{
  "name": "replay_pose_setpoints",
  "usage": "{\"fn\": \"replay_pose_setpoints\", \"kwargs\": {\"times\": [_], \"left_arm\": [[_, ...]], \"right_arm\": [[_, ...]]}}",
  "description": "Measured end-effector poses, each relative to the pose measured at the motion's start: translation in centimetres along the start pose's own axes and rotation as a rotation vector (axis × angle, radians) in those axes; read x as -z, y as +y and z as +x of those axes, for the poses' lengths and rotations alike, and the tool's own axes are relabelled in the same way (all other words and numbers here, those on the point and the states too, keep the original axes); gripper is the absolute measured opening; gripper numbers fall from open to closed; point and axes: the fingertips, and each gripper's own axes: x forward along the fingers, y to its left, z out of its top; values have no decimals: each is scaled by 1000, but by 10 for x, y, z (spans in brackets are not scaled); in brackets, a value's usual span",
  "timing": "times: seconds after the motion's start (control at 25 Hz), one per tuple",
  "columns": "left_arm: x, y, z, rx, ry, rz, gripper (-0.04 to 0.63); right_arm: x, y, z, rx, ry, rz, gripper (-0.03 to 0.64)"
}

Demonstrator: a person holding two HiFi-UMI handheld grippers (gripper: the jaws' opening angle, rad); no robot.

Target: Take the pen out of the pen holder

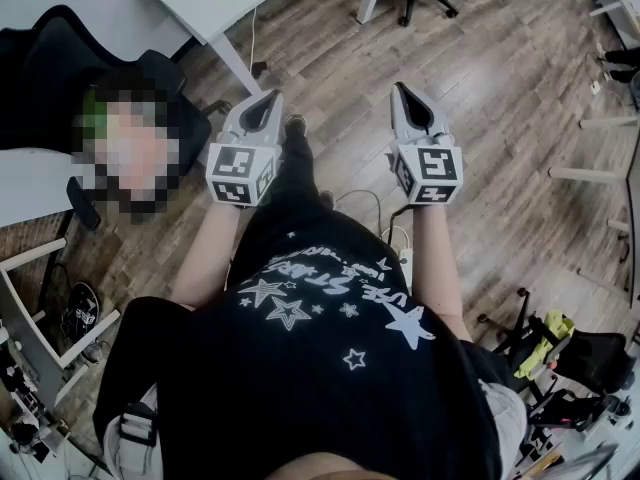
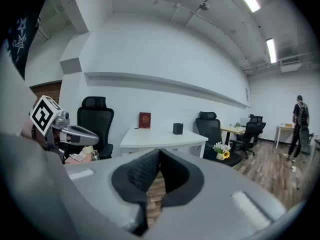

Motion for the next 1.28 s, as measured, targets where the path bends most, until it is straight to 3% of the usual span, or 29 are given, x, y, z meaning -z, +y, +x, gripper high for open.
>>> {"fn": "replay_pose_setpoints", "kwargs": {"times": [0.48,0.68,0.76,0.88,1.28], "left_arm": [[-6,-17,1,4,23,37,11],[-9,-5,13,-6,31,36,11],[-10,5,23,-10,36,35,11],[-13,21,46,-15,42,27,11],[-28,88,169,-35,64,-11,11]], "right_arm": [[5,-11,-14,-3,6,16,5],[8,-19,9,-36,-13,103,10],[7,-21,24,-55,-16,123,128],[6,-28,49,-79,7,137,204],[0,-94,171,-86,71,136,210]]}}
